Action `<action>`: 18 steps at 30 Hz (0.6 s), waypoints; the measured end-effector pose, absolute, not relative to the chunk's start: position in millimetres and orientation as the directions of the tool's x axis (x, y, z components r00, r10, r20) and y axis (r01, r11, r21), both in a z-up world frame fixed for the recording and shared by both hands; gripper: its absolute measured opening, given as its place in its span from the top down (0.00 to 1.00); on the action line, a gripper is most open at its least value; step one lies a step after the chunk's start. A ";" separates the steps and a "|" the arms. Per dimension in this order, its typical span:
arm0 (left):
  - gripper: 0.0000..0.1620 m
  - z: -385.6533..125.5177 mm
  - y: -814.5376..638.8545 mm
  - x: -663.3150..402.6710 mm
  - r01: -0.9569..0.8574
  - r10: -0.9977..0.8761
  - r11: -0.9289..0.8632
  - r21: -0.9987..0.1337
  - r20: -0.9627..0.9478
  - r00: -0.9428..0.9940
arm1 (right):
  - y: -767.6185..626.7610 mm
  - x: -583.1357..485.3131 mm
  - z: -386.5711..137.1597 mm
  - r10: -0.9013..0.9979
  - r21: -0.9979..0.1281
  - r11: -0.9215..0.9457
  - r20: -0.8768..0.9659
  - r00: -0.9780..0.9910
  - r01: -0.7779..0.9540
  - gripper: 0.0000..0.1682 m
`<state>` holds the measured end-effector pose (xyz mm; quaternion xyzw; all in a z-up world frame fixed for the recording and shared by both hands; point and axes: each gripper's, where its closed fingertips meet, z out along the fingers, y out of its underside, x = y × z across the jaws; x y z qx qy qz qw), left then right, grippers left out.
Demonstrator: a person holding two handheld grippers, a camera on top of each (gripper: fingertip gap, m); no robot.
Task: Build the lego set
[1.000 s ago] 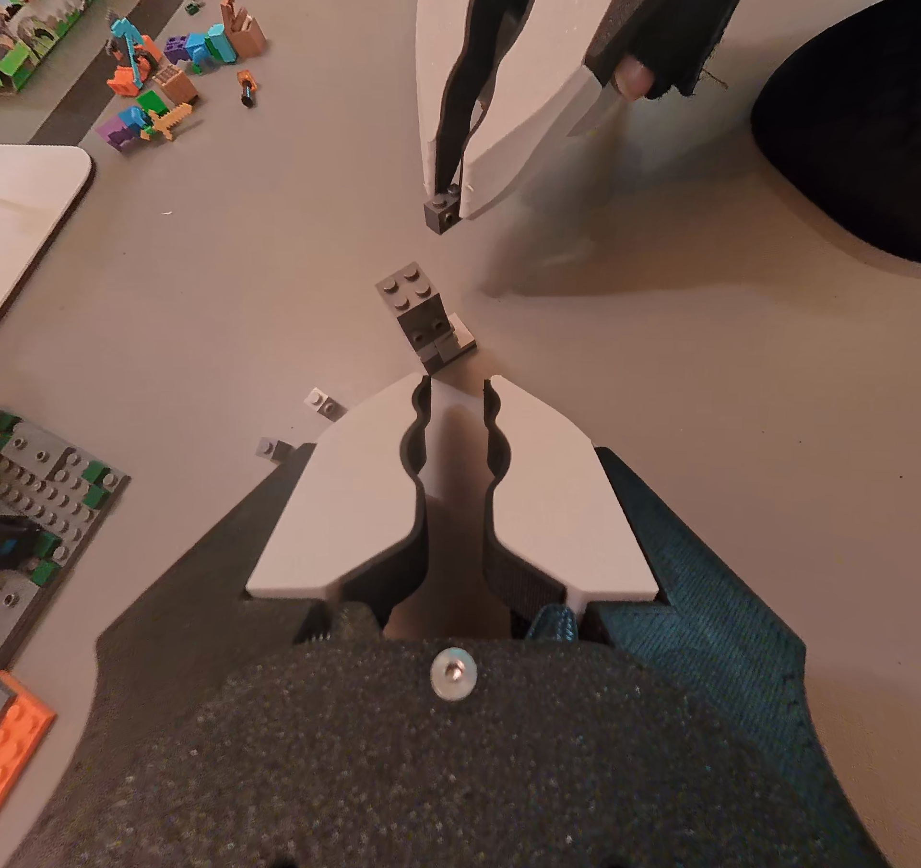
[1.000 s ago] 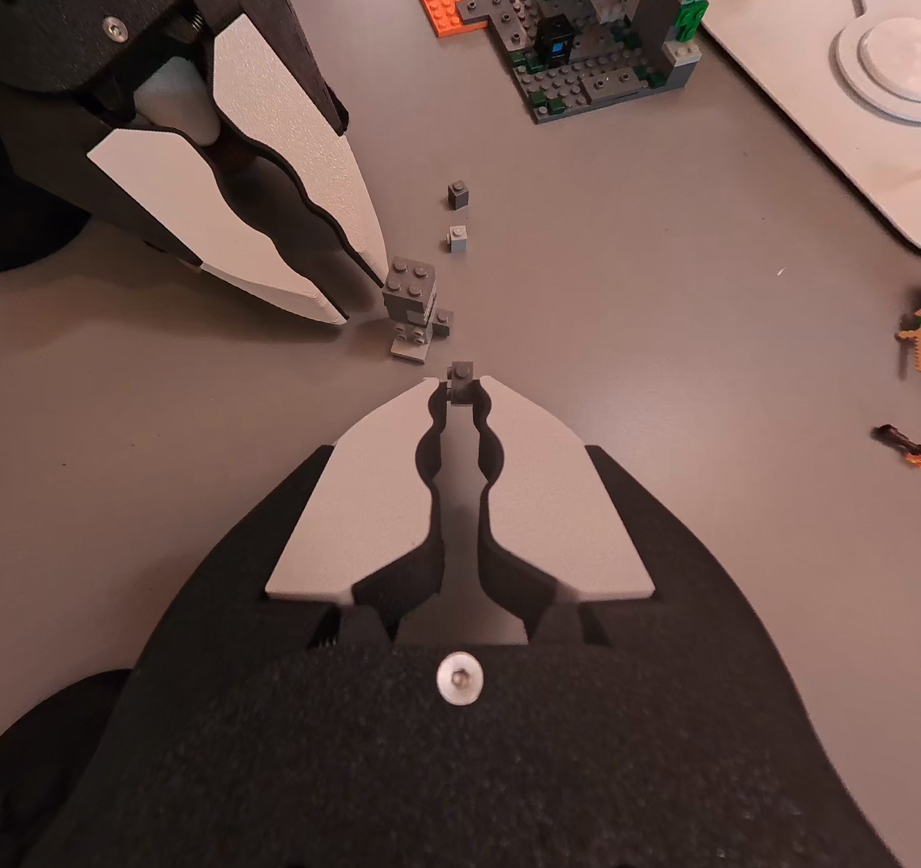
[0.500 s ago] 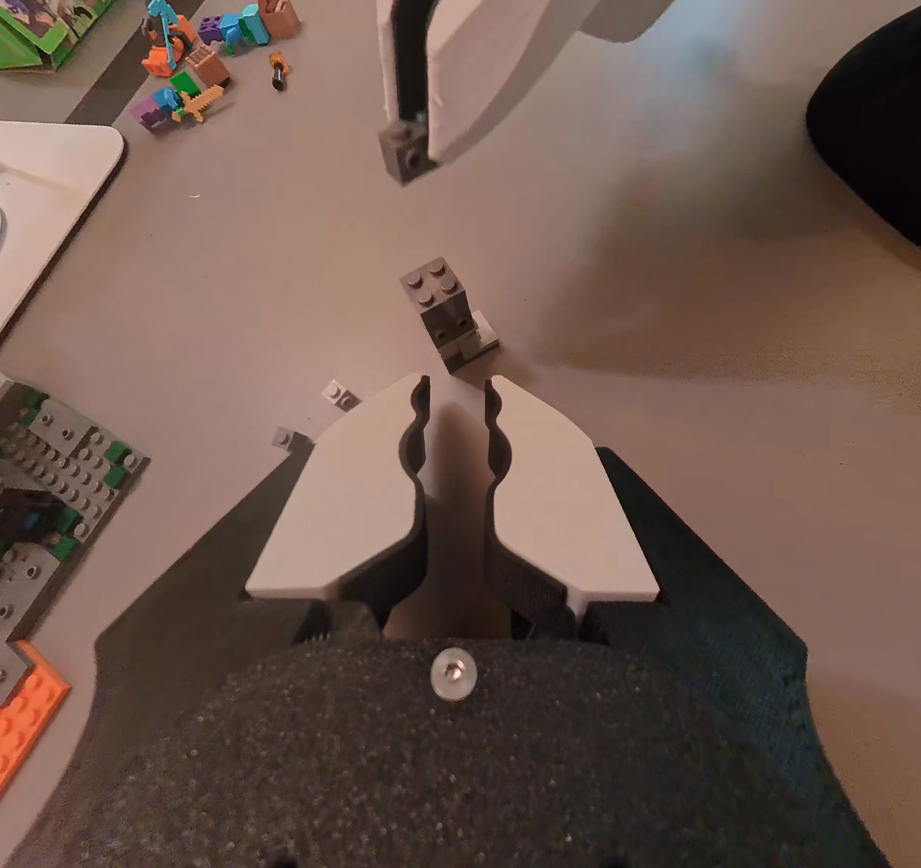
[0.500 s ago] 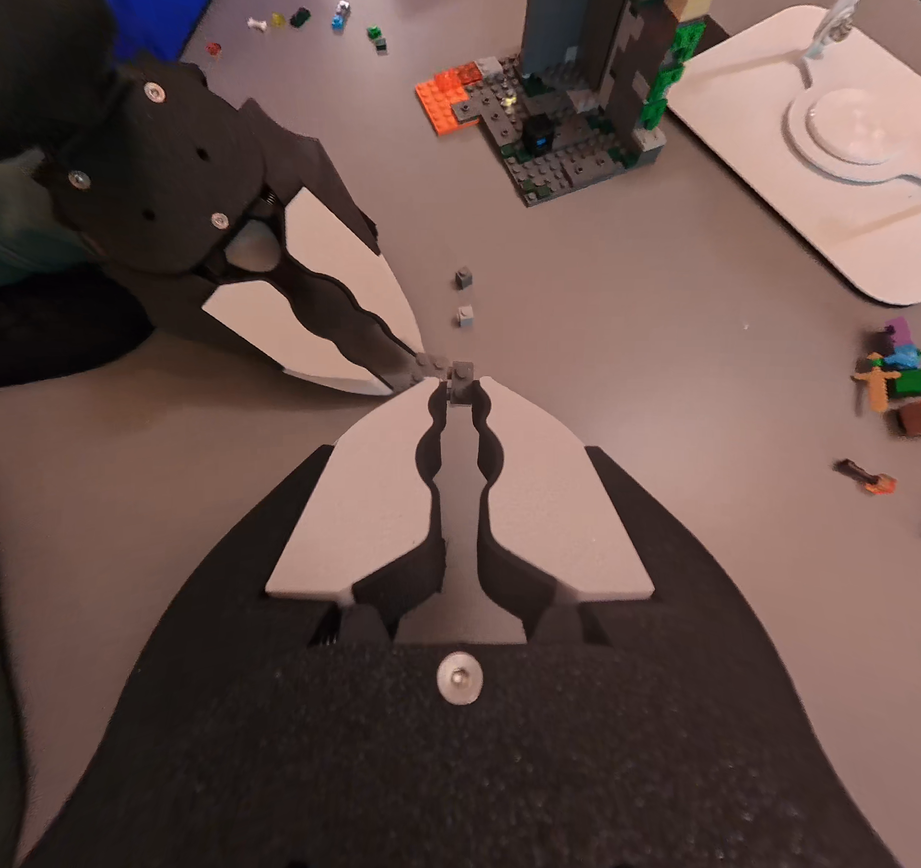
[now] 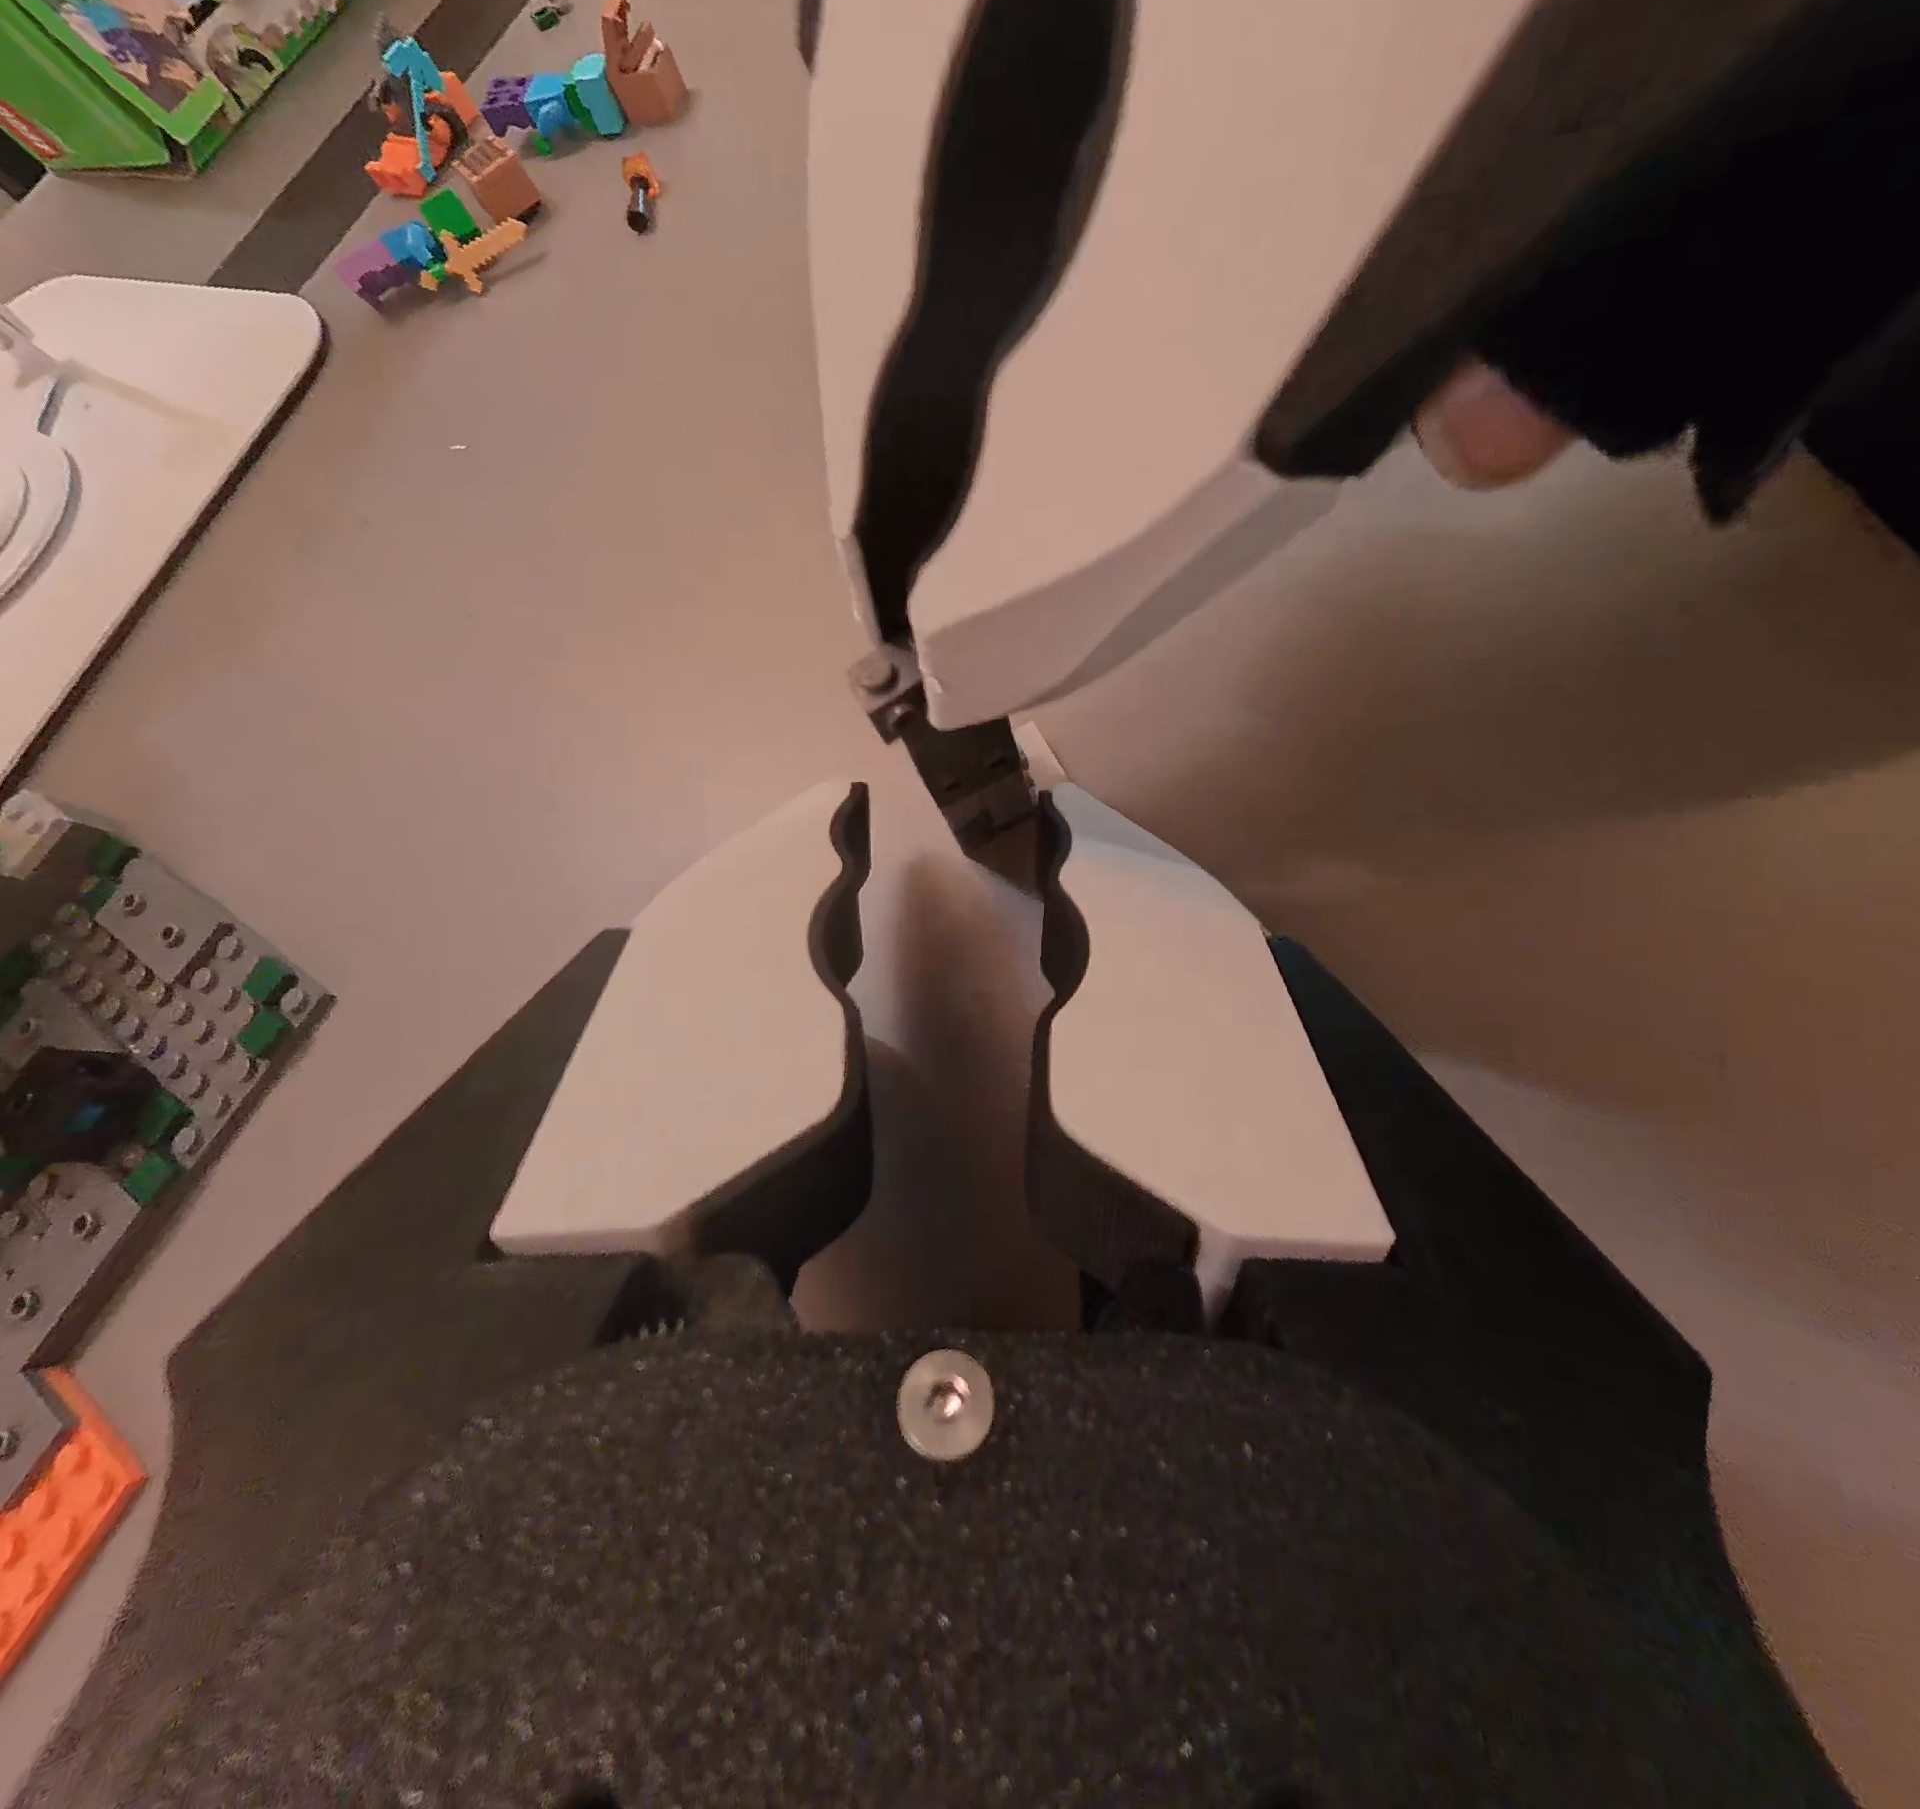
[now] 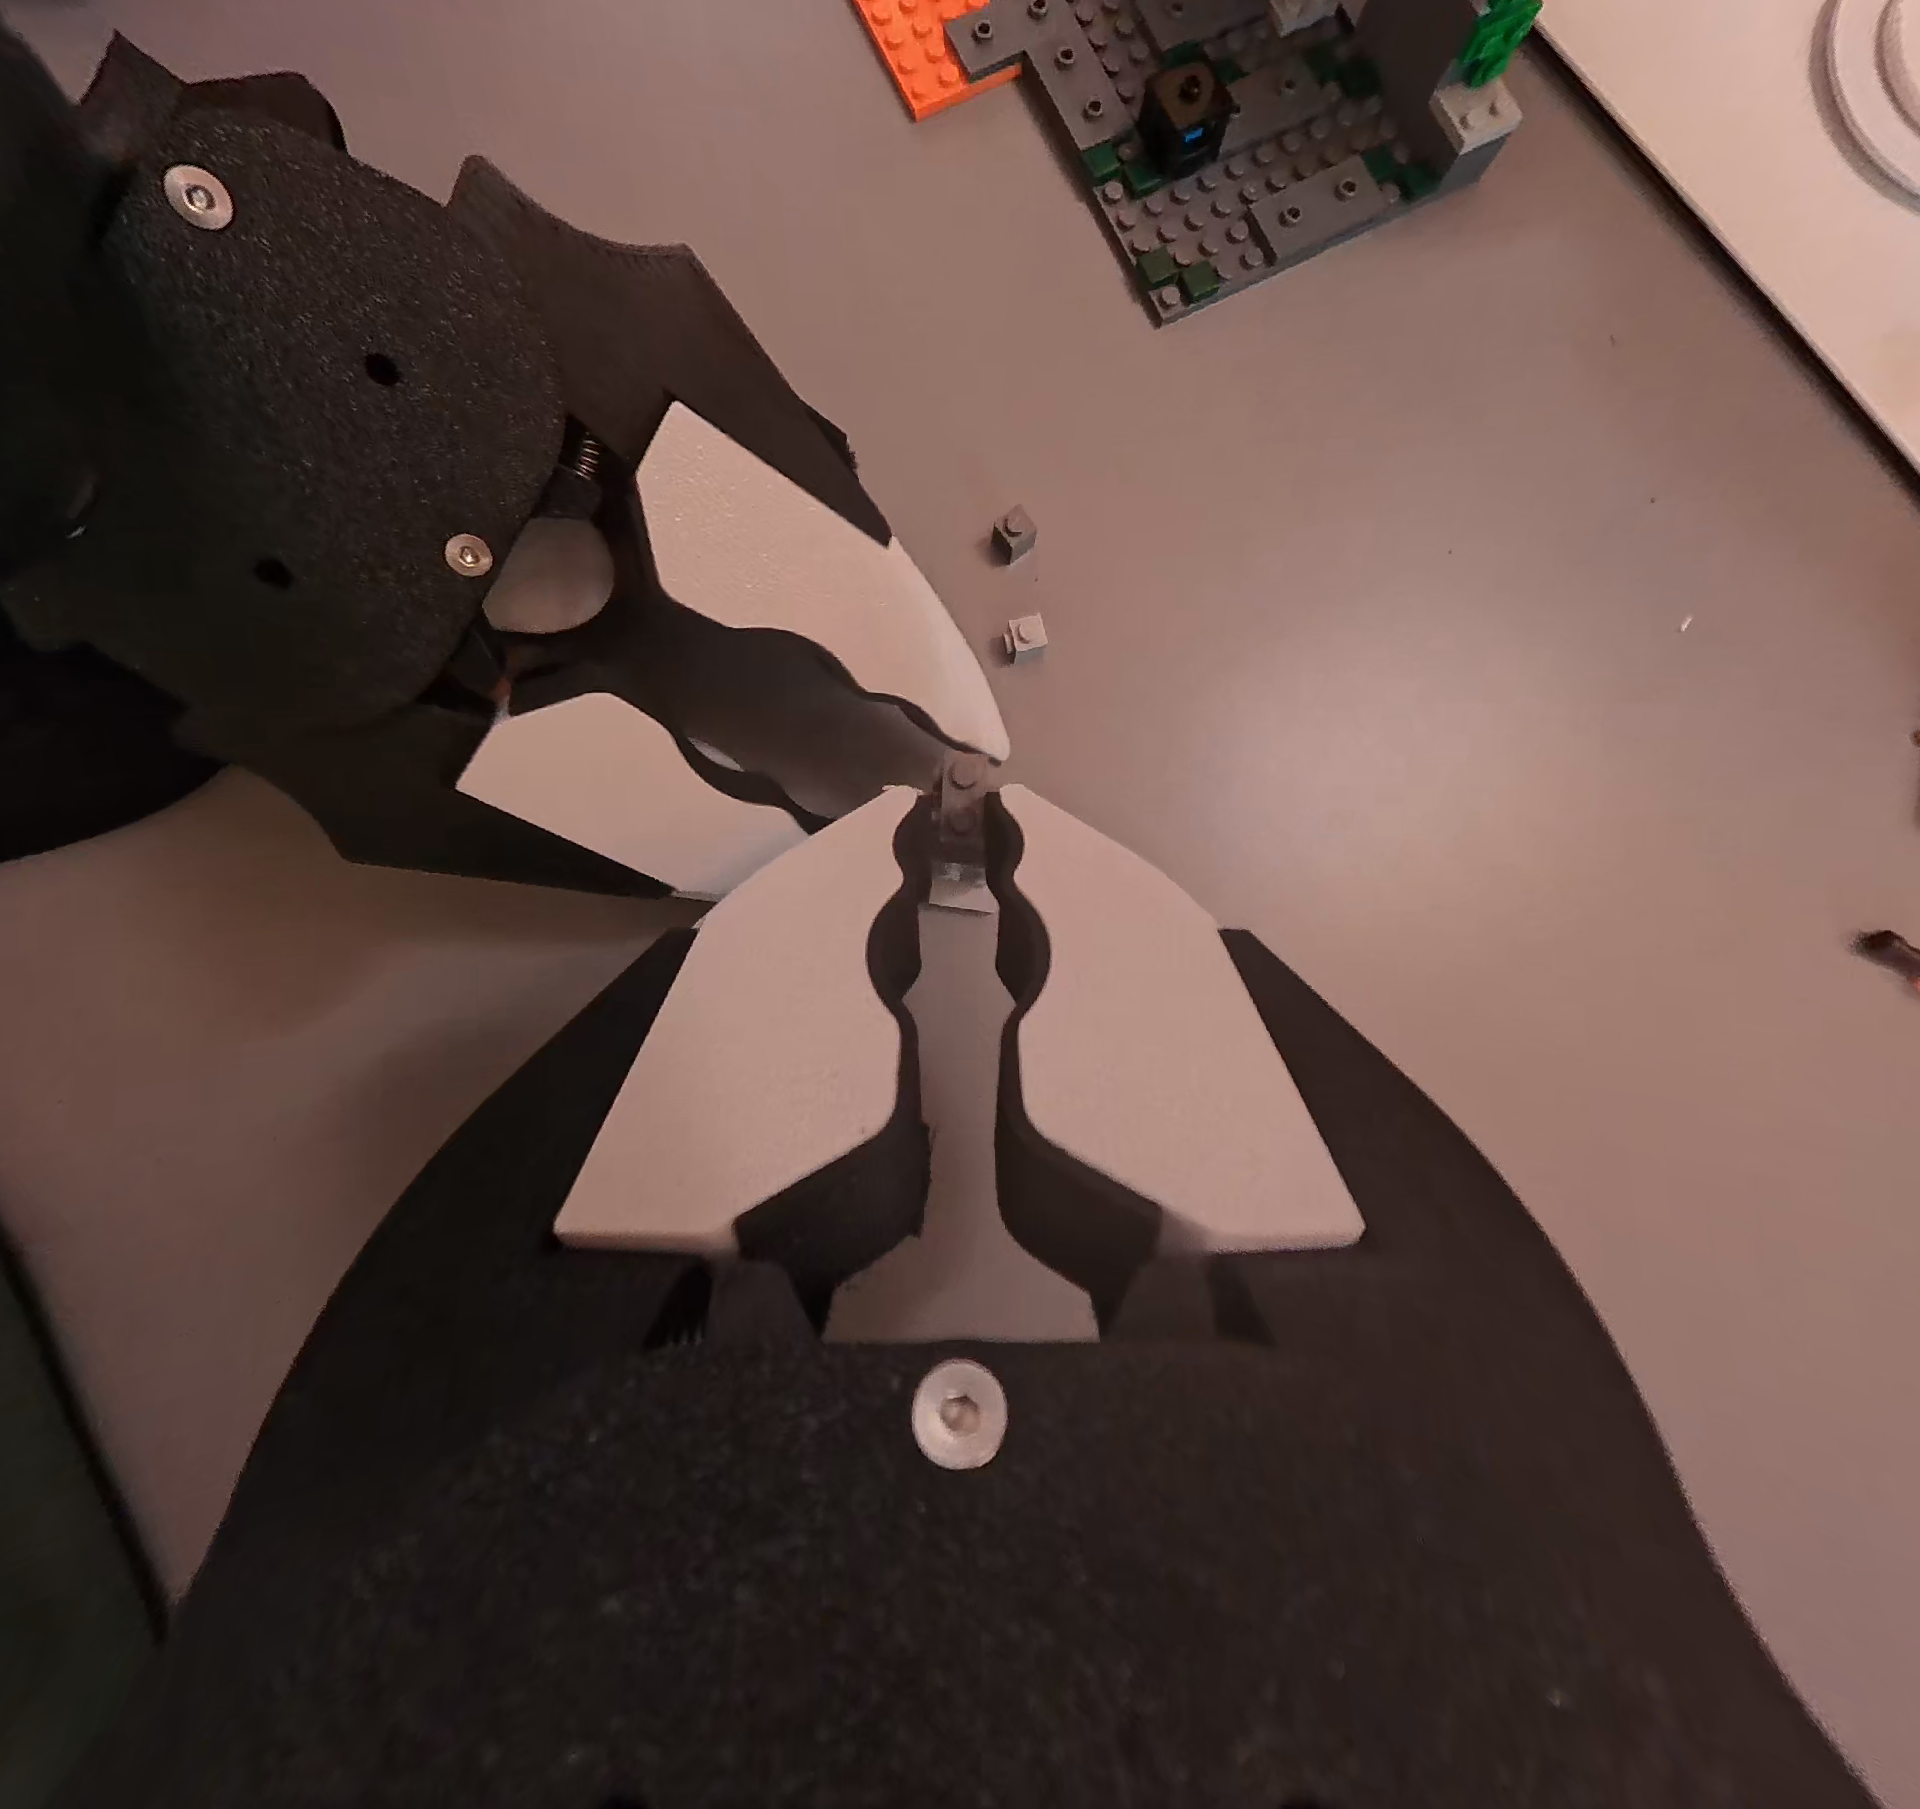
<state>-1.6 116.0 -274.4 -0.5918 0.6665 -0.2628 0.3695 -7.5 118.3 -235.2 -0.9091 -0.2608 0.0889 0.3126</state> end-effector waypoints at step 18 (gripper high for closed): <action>0.81 -269.8 113.7 7.5 -0.575 -0.985 0.147 -0.805 -0.174 -0.007 | 116.0 -6.6 -237.4 0.490 -0.615 -0.683 0.016 0.872 0.395 0.95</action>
